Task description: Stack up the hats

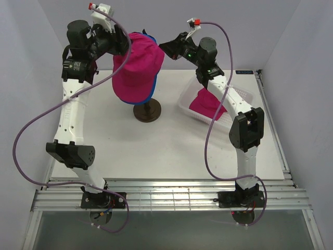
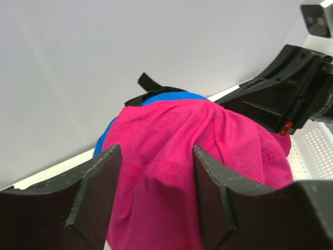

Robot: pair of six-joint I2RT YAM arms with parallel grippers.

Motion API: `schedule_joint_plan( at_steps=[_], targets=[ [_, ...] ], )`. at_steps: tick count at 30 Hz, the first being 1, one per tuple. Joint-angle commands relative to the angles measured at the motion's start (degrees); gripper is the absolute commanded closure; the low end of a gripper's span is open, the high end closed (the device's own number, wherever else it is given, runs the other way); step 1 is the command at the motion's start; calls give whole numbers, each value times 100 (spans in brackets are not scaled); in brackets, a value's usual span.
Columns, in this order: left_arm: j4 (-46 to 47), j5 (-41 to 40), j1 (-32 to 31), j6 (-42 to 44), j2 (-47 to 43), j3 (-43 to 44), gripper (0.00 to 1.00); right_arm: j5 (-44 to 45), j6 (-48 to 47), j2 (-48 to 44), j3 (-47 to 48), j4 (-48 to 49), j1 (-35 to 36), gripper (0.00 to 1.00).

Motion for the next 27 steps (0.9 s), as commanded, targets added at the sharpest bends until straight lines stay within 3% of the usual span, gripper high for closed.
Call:
schedule_joint_plan(
  at_steps=[1, 2, 3, 6, 10, 13, 23, 27],
  targets=[
    [-25, -137, 653, -334, -281, 113, 35, 32, -285, 106, 354, -384, 4, 82],
    [-16, -23, 804, -439, -281, 166, 35, 49, -303, 132, 390, -428, 4, 75],
    [-7, 274, 866, -553, -272, 210, 36, 49, -329, 132, 460, -472, 4, 62],
    [19, 862, 1157, -467, -298, 167, 31, 110, -399, 158, 539, -587, 4, 55],
    [98, 1488, 1157, -589, -307, -61, 23, 163, -426, 220, 706, -719, -14, 53],
    [221, 1814, 1148, -739, -246, -115, 23, 146, -443, 255, 759, -772, -14, 53],
    [301, 1964, 990, -827, -175, -132, 23, 242, -619, -174, 531, -772, -198, 52],
    [310, 1964, 963, -880, -87, 52, 23, -12, -804, -614, 67, -325, -233, 50]
  ],
)
